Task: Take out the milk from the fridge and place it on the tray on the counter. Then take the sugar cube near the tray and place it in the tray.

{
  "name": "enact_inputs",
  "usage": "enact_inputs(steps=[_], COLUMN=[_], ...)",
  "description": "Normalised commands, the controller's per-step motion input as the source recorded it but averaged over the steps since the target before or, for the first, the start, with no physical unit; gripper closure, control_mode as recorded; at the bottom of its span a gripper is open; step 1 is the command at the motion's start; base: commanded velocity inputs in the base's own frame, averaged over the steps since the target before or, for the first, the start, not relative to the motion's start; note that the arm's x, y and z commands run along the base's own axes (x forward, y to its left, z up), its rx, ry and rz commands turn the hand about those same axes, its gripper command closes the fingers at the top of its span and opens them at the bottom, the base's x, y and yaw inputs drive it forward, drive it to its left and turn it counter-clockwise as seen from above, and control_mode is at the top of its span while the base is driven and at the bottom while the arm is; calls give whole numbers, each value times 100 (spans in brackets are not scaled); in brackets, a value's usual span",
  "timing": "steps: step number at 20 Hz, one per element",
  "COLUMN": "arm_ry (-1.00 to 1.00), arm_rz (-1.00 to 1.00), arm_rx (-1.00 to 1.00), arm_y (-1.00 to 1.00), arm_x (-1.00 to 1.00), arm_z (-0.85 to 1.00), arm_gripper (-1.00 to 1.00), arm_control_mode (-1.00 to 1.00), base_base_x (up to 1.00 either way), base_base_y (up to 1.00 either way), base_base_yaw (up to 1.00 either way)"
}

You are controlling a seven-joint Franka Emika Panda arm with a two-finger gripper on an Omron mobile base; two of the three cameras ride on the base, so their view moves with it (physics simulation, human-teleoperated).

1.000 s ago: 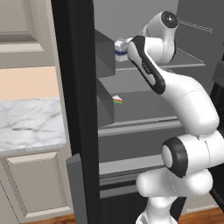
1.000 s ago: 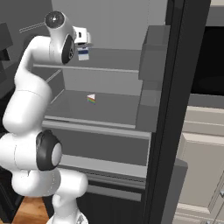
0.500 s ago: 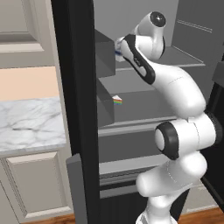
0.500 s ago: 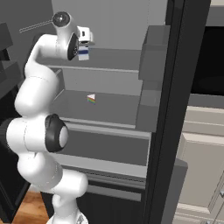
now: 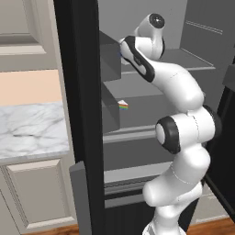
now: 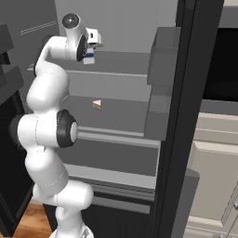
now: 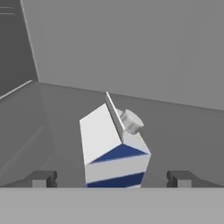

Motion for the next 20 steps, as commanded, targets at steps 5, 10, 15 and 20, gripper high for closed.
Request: enact_inputs(steps=[5, 10, 15, 20], arm_ry=[1, 1, 3, 0], arm_rz=[0, 0, 0, -5], arm_rx=[0, 0, 0, 0], arm_y=[0, 0, 10, 7], arm_x=[47, 32, 14, -43], arm_z=[-3, -14, -15, 4], arm_gripper=[-100, -100, 100, 100], arm_control_mode=[-100, -100, -100, -100], base_base_x=[0, 0, 0, 0], base_base_y=[0, 0, 0, 0], base_base_yaw=[0, 0, 0, 0])
